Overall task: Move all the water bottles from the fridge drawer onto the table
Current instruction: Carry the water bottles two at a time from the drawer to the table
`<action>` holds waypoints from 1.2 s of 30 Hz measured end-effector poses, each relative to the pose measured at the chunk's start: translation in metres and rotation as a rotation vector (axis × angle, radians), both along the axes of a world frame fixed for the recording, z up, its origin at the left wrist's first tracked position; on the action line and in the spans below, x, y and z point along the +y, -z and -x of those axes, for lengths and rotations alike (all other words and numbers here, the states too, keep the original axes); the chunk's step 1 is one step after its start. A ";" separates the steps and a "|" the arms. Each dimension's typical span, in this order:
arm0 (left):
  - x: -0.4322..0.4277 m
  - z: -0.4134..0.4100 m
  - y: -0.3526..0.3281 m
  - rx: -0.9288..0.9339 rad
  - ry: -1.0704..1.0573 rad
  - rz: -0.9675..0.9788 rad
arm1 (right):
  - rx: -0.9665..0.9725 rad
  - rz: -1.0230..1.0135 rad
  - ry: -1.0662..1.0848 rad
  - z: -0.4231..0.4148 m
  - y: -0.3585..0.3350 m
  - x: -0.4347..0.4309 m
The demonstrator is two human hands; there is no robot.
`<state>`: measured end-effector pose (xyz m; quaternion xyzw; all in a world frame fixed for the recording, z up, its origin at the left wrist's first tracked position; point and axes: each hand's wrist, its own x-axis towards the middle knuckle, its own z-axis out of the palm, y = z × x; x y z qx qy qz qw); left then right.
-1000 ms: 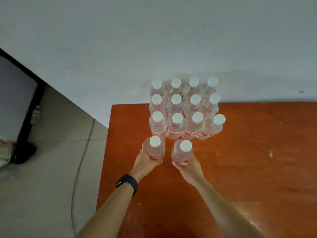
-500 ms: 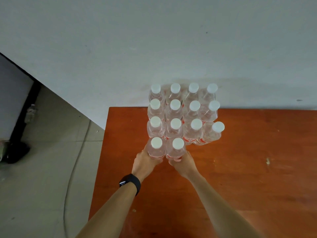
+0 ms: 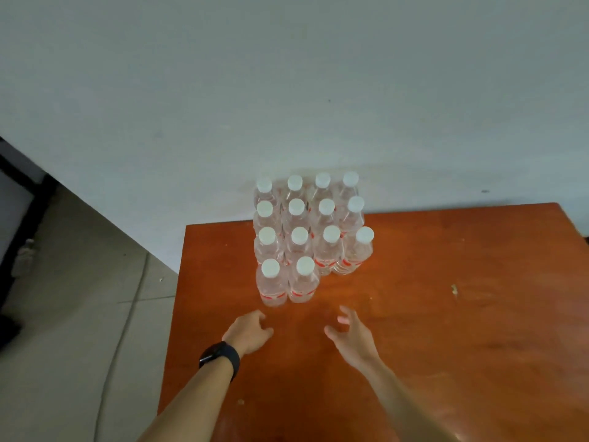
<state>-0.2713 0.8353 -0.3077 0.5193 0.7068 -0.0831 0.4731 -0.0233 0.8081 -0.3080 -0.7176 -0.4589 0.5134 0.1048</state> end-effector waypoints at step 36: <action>-0.487 -0.826 -0.245 -0.516 1.758 -1.058 | -0.973 -0.311 1.187 -0.567 -0.233 -0.718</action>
